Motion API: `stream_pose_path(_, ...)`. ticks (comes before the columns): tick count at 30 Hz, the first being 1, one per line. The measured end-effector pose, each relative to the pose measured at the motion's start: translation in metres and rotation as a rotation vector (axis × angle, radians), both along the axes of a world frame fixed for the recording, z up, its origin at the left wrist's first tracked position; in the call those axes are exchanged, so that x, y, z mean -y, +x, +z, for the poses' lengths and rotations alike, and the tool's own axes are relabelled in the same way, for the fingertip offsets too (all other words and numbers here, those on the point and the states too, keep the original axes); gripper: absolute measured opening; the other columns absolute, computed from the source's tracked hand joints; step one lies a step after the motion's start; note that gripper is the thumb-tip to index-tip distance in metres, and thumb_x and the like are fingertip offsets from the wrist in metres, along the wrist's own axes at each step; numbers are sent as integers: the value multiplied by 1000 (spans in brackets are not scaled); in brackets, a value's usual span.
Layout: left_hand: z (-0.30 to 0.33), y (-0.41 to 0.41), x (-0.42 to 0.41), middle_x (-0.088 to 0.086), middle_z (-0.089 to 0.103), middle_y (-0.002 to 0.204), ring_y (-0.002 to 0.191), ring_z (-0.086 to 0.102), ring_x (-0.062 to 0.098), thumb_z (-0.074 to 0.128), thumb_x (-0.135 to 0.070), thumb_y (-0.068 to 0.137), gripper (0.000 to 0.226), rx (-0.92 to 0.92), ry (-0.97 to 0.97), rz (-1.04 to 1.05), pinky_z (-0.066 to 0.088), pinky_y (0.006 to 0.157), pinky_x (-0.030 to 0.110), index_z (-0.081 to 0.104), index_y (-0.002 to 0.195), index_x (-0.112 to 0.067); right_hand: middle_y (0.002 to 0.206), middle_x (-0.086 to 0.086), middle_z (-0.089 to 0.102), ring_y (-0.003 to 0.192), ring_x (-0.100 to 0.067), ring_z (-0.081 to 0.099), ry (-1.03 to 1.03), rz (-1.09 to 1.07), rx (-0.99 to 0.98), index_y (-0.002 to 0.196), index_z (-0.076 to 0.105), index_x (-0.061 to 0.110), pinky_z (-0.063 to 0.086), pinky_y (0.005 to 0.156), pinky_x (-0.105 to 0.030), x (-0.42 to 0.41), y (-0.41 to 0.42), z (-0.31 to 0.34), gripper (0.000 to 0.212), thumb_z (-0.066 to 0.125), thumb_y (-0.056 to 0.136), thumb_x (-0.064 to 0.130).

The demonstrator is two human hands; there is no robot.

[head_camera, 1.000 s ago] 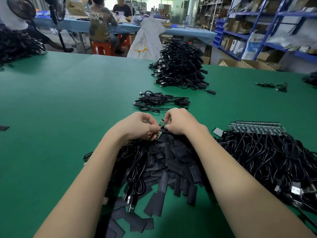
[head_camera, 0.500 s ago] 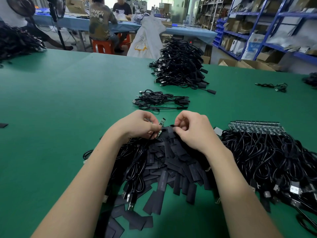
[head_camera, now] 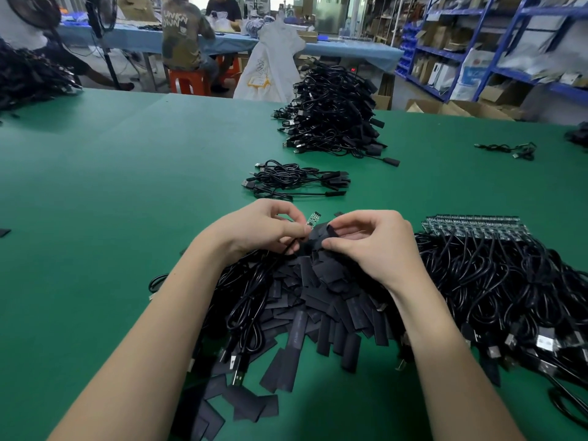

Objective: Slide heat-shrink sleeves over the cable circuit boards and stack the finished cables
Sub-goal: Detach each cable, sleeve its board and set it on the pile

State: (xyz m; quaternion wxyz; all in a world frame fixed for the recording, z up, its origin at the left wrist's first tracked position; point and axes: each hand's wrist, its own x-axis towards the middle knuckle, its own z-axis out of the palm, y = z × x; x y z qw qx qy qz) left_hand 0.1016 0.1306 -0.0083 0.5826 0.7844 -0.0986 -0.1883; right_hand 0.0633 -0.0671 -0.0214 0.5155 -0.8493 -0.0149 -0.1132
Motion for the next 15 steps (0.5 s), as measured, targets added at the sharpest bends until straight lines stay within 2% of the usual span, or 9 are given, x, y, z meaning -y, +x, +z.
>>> stream_pose_path(5,-1,-2,4,18,55,86,60,60,13,70,-12,94,9,-24,-25,-24,54,64,19,64,88,-10,72,13,76,67,-2,72,157,-9,-20,74,77,28,55,65,-14,5,-3,5,26,97,62,17)
stream_pose_path(8,2,-4,7,14,58,76,61,59,13,67,-11,96,7,-59,-88,-63,53,62,18,64,90,-9,87,-6,79,83,-20,76,465,47,-80,86,78,17,62,77,-29,6,-6,9,32,96,59,17)
stream_pose_path(10,2,-5,9,2,65,67,62,58,12,66,-9,95,6,-101,-142,-93,54,63,18,63,90,-9,94,-15,78,90,-27,76,730,101,-96,85,76,14,62,79,-32,7,-6,12,36,92,53,17)
stream_pose_path(12,1,-6,11,1,68,72,64,58,12,66,-8,95,5,-142,-188,-113,54,63,18,64,90,-9,93,-16,77,89,-26,76,897,128,-92,85,71,15,62,81,-32,6,-6,13,33,88,57,13)
stream_pose_path(15,1,-6,13,4,69,79,65,59,11,65,-8,95,6,-172,-208,-142,53,62,17,65,89,-10,91,-16,77,89,-22,76,963,81,-91,91,62,16,61,87,-32,1,-5,13,33,84,68,9)
